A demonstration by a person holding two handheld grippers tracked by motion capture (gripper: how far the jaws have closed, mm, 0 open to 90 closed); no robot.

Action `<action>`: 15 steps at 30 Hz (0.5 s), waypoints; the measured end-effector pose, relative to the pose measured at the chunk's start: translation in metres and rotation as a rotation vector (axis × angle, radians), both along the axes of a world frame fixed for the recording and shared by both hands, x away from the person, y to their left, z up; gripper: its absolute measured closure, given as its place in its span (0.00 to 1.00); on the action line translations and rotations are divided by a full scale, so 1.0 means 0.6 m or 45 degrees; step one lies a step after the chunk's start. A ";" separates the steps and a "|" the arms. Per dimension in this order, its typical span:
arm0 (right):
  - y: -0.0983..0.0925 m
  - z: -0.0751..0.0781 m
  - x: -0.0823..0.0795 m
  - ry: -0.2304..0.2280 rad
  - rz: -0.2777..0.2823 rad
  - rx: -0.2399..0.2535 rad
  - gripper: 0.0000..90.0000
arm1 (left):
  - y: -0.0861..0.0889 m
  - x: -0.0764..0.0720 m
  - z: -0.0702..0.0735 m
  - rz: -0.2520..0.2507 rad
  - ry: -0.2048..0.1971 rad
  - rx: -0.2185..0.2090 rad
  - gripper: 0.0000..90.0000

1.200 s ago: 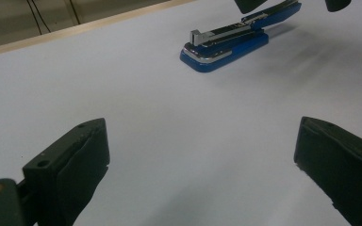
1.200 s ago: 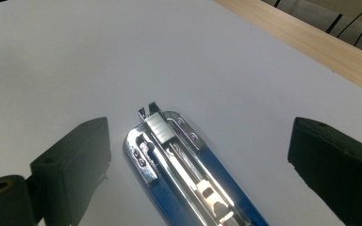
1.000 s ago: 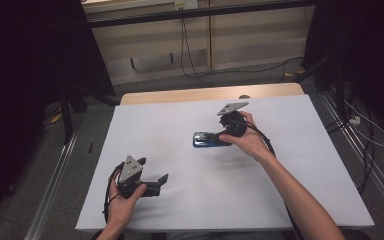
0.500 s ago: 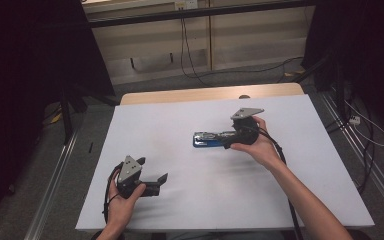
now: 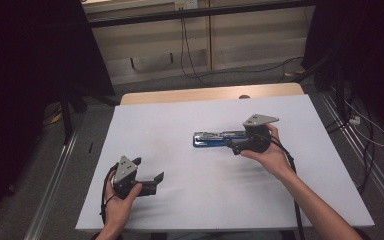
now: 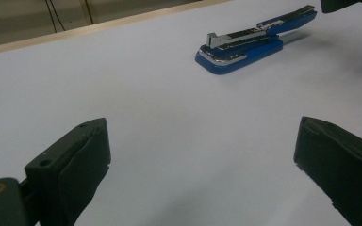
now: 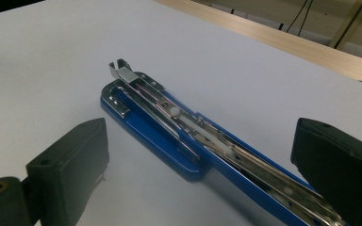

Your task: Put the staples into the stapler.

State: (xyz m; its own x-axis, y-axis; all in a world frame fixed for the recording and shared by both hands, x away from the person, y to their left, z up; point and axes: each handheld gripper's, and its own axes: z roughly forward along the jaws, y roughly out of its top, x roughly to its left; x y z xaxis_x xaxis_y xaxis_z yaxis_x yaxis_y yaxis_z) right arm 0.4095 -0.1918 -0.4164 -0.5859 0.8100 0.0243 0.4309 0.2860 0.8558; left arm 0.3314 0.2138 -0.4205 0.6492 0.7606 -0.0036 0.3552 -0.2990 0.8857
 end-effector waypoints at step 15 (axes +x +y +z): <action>-0.034 -0.015 -0.044 -0.019 -0.066 0.048 0.05 | -0.001 -0.004 0.005 -0.006 -0.034 -0.020 0.05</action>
State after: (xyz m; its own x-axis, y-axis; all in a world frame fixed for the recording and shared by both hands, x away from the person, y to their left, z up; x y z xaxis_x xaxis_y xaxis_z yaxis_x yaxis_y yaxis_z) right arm 0.3832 -0.2121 -0.4253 -0.5437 0.8380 0.0470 0.4317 0.2313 0.8719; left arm 0.3293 0.2130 -0.4175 0.6529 0.7574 0.0017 0.3299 -0.2865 0.8995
